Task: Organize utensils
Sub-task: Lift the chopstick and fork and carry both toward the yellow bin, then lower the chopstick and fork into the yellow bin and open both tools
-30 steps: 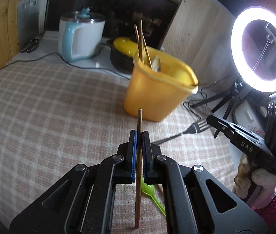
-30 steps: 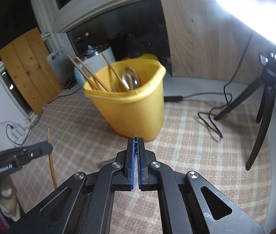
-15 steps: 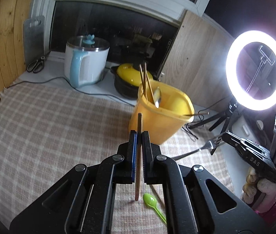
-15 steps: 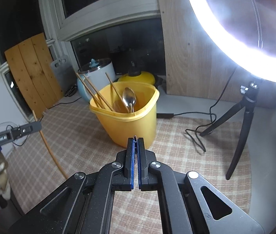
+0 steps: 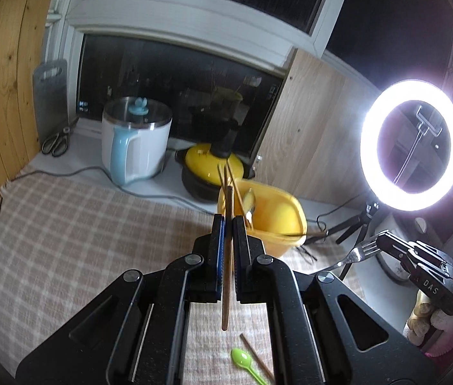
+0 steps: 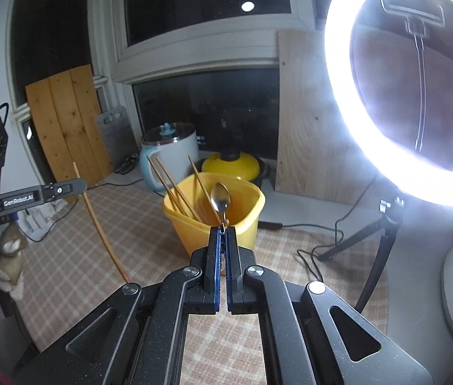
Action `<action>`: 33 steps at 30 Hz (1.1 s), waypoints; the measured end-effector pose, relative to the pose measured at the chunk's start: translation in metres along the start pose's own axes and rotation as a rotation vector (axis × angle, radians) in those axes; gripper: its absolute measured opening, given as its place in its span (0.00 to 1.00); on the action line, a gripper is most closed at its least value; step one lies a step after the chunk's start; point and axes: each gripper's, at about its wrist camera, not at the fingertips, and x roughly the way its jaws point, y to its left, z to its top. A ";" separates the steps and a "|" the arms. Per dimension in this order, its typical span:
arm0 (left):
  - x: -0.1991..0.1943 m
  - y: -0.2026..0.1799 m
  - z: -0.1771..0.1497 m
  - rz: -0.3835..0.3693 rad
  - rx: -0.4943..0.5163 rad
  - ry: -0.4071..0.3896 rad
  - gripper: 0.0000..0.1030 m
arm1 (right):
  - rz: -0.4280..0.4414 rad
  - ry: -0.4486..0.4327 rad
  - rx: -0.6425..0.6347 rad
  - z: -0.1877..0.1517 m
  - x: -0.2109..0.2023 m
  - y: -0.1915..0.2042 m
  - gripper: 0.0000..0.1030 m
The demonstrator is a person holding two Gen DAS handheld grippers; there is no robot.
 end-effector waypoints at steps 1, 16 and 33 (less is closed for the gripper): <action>-0.001 -0.001 0.003 -0.002 0.002 -0.009 0.03 | -0.001 -0.007 -0.001 0.002 -0.001 0.000 0.01; -0.013 -0.024 0.059 -0.023 0.037 -0.151 0.02 | -0.008 -0.175 -0.006 0.061 -0.014 0.000 0.01; 0.034 -0.043 0.087 -0.021 0.060 -0.170 0.03 | -0.193 -0.217 -0.162 0.078 0.018 0.002 0.01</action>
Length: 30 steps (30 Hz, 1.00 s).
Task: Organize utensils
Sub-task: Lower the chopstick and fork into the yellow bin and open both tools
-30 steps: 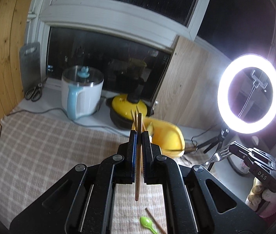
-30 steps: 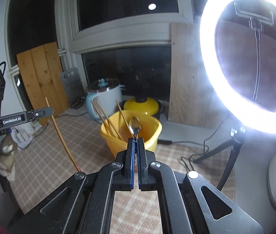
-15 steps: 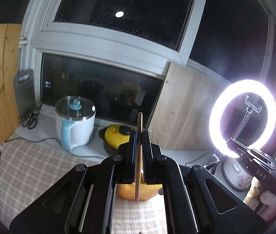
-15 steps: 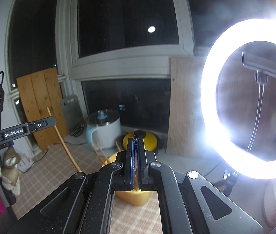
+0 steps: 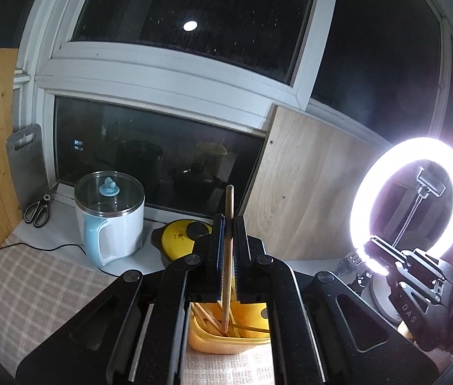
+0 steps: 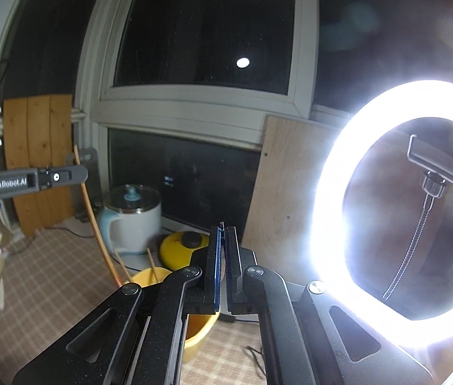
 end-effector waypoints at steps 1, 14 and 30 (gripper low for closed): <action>0.002 0.000 -0.001 0.002 -0.001 0.003 0.03 | -0.004 0.007 -0.004 -0.002 0.003 0.000 0.01; 0.033 0.005 -0.019 0.007 -0.006 0.065 0.02 | 0.000 0.117 0.009 -0.026 0.046 0.001 0.01; 0.060 -0.002 -0.057 0.001 -0.001 0.160 0.03 | 0.060 0.238 0.123 -0.056 0.083 -0.010 0.01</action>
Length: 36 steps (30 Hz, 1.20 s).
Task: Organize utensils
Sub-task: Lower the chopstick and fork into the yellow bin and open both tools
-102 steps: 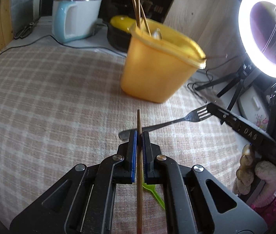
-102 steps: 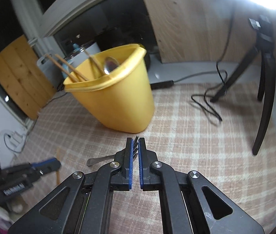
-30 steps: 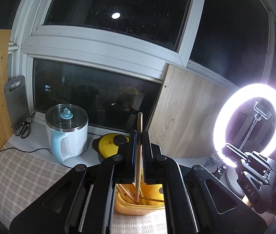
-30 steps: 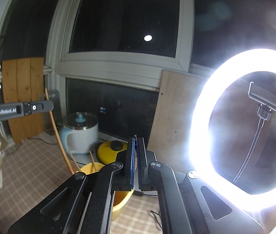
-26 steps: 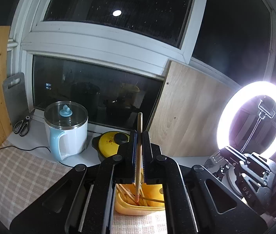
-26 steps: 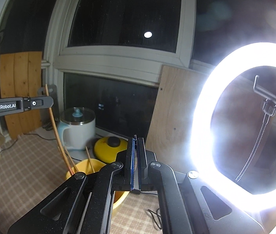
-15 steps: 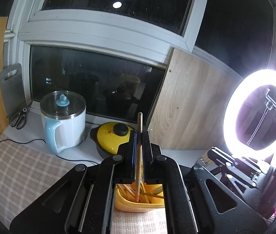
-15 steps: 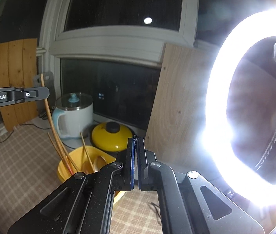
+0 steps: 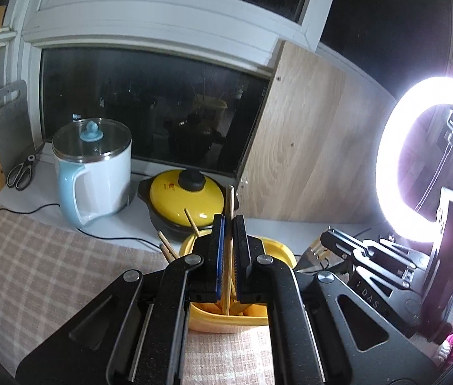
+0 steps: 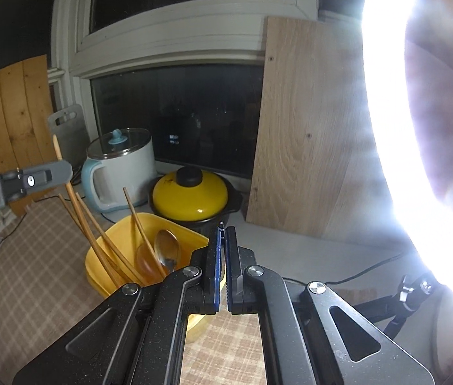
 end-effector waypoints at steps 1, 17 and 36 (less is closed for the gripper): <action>0.001 -0.001 -0.002 0.000 0.002 0.005 0.03 | 0.003 0.003 0.002 0.000 0.001 0.000 0.01; 0.005 0.001 -0.016 0.017 -0.002 0.041 0.03 | 0.062 0.017 0.033 -0.001 0.004 -0.002 0.04; -0.030 0.001 -0.020 0.049 0.014 0.005 0.29 | 0.071 -0.032 0.065 0.002 -0.032 -0.001 0.06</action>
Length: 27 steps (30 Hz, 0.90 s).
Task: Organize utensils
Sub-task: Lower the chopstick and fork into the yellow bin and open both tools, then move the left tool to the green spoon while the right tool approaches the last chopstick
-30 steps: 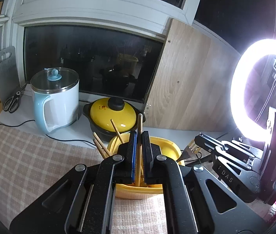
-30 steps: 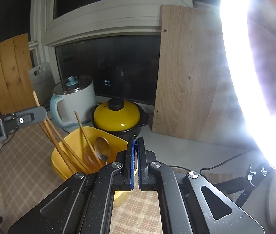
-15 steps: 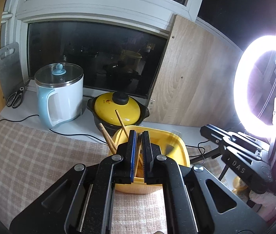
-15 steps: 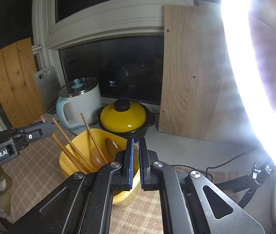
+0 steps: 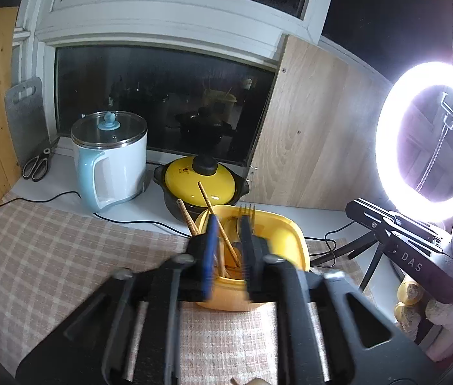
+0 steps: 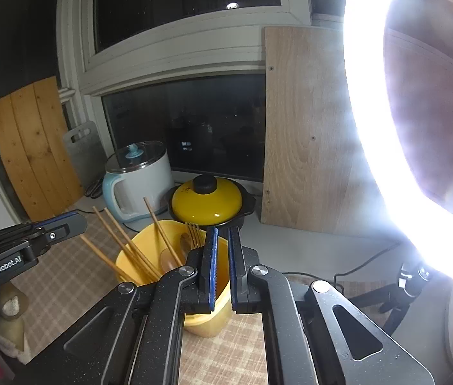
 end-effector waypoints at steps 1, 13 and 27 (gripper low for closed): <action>-0.002 0.000 0.000 0.000 0.001 -0.005 0.32 | 0.002 -0.003 0.004 -0.001 -0.003 0.000 0.08; -0.041 -0.007 -0.008 0.019 0.020 -0.030 0.35 | 0.022 -0.041 0.037 -0.011 -0.049 0.000 0.58; -0.061 0.000 -0.063 0.029 0.011 0.097 0.43 | 0.049 0.089 -0.048 -0.075 -0.065 0.013 0.78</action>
